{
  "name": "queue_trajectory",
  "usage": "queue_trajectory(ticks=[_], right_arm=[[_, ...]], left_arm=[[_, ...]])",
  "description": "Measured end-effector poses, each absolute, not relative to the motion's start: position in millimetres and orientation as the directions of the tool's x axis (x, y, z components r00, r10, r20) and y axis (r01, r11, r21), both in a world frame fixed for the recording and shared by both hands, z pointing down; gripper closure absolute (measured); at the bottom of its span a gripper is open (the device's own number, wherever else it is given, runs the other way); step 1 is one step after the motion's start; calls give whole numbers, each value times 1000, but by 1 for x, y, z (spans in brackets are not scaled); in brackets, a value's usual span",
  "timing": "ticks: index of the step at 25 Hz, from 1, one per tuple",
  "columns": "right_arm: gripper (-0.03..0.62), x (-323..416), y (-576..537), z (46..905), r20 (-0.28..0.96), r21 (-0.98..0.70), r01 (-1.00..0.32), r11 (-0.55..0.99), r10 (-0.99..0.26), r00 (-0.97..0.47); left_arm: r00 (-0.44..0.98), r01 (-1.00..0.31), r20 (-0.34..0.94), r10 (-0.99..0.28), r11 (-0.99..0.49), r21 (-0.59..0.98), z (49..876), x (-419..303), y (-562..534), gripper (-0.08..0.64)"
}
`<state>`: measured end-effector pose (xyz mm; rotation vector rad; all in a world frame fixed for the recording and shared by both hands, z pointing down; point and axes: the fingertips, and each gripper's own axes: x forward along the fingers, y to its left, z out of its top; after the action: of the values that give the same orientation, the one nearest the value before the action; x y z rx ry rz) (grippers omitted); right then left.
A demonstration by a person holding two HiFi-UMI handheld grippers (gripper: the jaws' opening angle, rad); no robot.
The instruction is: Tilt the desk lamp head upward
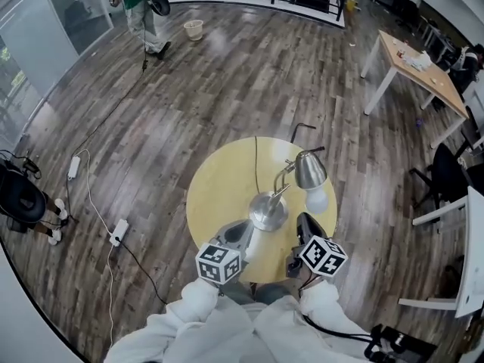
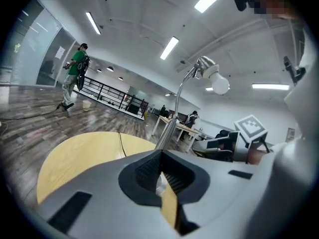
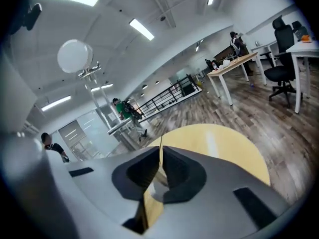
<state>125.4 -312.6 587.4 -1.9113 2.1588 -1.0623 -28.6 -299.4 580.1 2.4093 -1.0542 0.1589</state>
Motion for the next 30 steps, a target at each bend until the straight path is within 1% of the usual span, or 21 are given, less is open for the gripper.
queue_trajectory(ticks=[3,6,13,20,23,26,30], right_arm=[[566,97,-311,593,396,-532,-846,31,-874,-280],[566,93,-307,594,406,-530,-847,37,-866,-292],[566,101,-292,585,403,-513,-857,56,-865,-298],[566,113,-253,572,388,-505,-857,100,-861,-329],[566,121,-225,561,351,-498,-856,142,-869,-348],[566,126,-190,552,291,-481,-849,217,-874,-388],[569,123,-140,551,275,-462,-835,298,-847,-455]], left_arm=[[652,-756,371,-661,-533,380,591,-30,-290,557],[633,-773,395,-666,-509,380,593,-33,-288,557],[626,-777,369,-687,-507,374,580,-33,-285,557],[599,-799,365,-712,-500,335,565,-10,-251,557],[591,-804,353,-726,-495,328,560,1,-223,557],[564,-823,350,-748,-470,321,557,10,-191,557],[522,-847,342,-781,-427,316,551,12,-145,557]])
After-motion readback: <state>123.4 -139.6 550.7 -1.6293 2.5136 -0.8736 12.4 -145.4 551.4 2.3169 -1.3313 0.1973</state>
